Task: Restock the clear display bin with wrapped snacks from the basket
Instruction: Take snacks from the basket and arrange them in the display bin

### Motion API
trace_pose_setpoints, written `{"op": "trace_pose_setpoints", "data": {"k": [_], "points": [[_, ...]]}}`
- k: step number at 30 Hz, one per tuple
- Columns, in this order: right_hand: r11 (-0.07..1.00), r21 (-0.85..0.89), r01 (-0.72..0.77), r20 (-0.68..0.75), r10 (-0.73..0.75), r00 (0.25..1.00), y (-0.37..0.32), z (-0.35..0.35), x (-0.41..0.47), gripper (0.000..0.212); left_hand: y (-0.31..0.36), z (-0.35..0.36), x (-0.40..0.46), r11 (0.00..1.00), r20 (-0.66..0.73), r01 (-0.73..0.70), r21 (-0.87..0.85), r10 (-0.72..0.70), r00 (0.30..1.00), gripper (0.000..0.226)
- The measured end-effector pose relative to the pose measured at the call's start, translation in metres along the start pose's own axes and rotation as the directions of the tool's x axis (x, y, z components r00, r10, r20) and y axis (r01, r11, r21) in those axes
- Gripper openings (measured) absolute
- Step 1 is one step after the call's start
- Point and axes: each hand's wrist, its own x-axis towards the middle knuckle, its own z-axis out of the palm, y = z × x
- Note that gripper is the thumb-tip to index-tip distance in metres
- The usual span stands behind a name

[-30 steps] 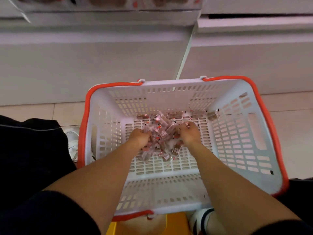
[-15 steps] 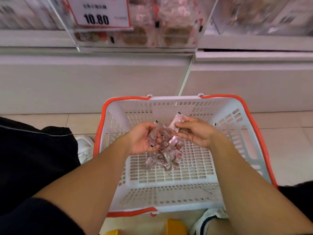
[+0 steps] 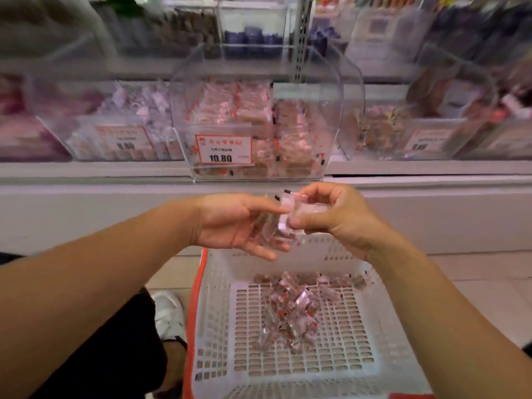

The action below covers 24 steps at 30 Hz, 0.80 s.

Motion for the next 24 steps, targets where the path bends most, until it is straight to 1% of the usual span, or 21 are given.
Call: {"op": "trace_pose_setpoints", "data": {"k": [2,4,6,8,10,11,13,14,15,17,20,22,24], "points": [[0.991,-0.086,0.1,-0.026,-0.103,0.994,-0.02,0.007,0.0,0.04,0.017,0.008,-0.019,0.991,-0.087,-0.037,0.128,0.049,0.995,0.024],[0.971,-0.167,0.169,0.004,-0.17,0.985,-0.036,0.014,0.0,0.038,0.029,0.013,-0.032,0.976,-0.139,-0.058,0.209,0.088,0.986,0.02],[0.959,-0.207,0.196,0.042,-0.191,0.981,-0.047,0.012,-0.002,0.028,0.035,0.014,-0.04,0.976,-0.151,-0.077,0.203,0.109,0.983,0.023],[0.961,-0.201,0.192,0.053,-0.185,0.981,-0.055,-0.004,-0.005,0.018,0.039,0.012,-0.042,0.976,-0.156,-0.101,0.191,0.132,0.979,0.026],[0.974,-0.138,0.182,0.004,-0.183,0.983,-0.063,-0.026,-0.012,0.024,0.041,0.011,-0.038,0.973,-0.162,-0.12,0.198,0.154,0.975,0.029],[0.981,-0.079,0.177,-0.021,-0.179,0.984,-0.066,-0.036,-0.016,0.033,0.042,0.01,-0.034,0.974,-0.162,-0.135,0.184,0.166,0.973,0.034],[0.987,0.031,0.157,-0.009,-0.156,0.988,-0.069,-0.043,-0.022,0.052,0.043,0.012,-0.025,0.977,-0.165,-0.154,0.149,0.178,0.97,0.038],[0.987,0.045,0.153,0.007,-0.153,0.988,-0.066,-0.04,-0.023,0.053,0.043,0.014,-0.021,0.98,-0.168,-0.157,0.125,0.176,0.97,0.04],[0.986,0.017,0.163,0.018,-0.164,0.986,-0.063,-0.034,-0.022,0.05,0.042,0.016,-0.018,0.983,-0.16,-0.157,0.091,0.17,0.972,0.042],[0.976,-0.085,0.201,0.034,-0.199,0.979,-0.055,-0.018,-0.018,0.044,0.04,0.019,-0.014,0.99,-0.081,-0.141,0.017,0.142,0.987,0.045],[0.964,-0.104,0.246,0.034,-0.244,0.969,-0.052,-0.004,-0.014,0.053,0.042,0.018,-0.017,0.989,0.132,-0.109,-0.097,0.121,0.984,0.041],[0.946,-0.151,0.285,-0.022,-0.292,0.956,-0.054,-0.004,-0.012,0.062,0.045,0.015,-0.022,0.989,0.22,-0.099,-0.109,0.121,0.968,0.038],[0.931,-0.201,0.305,-0.046,-0.32,0.946,-0.056,-0.007,-0.012,0.066,0.048,0.014,-0.026,0.991,0.268,-0.111,-0.069,0.125,0.955,0.036]]}}
